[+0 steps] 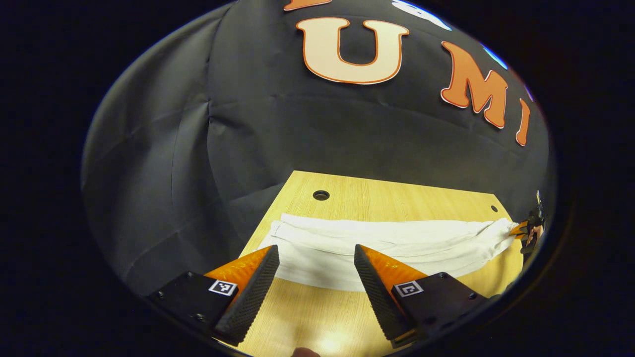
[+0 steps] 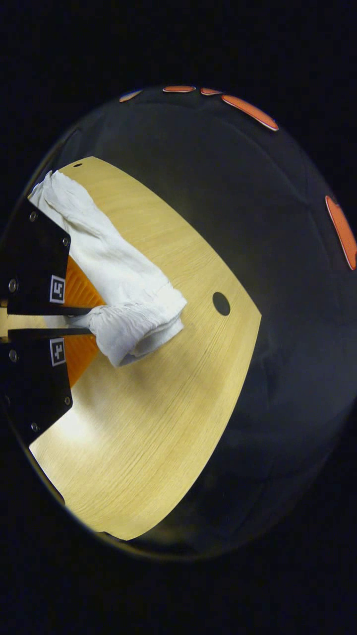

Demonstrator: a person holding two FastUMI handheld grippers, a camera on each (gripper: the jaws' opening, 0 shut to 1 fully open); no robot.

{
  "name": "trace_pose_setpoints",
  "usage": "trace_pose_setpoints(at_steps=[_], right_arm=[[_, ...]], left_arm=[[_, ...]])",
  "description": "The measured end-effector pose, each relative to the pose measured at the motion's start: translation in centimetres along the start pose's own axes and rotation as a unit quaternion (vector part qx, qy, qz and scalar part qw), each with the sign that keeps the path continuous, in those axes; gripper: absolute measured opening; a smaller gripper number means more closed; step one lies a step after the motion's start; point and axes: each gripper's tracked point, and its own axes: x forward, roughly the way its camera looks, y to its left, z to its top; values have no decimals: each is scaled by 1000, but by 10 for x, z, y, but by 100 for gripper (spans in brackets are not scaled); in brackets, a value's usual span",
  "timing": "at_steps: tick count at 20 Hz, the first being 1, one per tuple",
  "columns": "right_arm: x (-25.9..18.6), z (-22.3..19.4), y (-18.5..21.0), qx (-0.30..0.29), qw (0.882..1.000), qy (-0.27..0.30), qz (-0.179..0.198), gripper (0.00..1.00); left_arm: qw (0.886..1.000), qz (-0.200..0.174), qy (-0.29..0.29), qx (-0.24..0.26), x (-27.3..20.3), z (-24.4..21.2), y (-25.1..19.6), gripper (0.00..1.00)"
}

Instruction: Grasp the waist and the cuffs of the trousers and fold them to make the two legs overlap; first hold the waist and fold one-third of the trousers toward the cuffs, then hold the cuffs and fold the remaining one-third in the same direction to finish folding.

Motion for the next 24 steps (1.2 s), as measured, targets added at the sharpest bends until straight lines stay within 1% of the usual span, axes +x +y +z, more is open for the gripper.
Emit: trace_pose_setpoints(at_steps=[4,5,8,9,12,15,18,21,24], right_arm=[[-26,4,12,-40,998,-40,28,11],[-32,1,15,-49,997,-49,37,11],[-46,5,29,-75,993,-72,61,7],[-52,10,32,-84,991,-77,67,5],[-74,24,43,-124,985,-101,69,4],[-93,29,65,-181,972,-119,87,4],[-112,24,100,-219,960,-130,113,4],[-119,-3,143,-258,947,-131,139,4],[-127,-29,170,-300,932,-130,157,4]], left_arm=[[1000,-8,-7,-2,-1,1,-1,99],[1000,-9,-9,-2,-1,1,-1,100],[1000,-18,-9,-7,-1,0,-2,99],[1000,-21,-10,-10,-1,-1,-2,99],[999,-27,-6,-17,0,-5,-1,99],[999,-30,-5,-24,2,-7,-1,99],[999,-34,-3,-38,4,-9,0,100],[998,-32,4,-47,6,-12,3,99],[998,-34,9,-49,8,-14,2,99]])
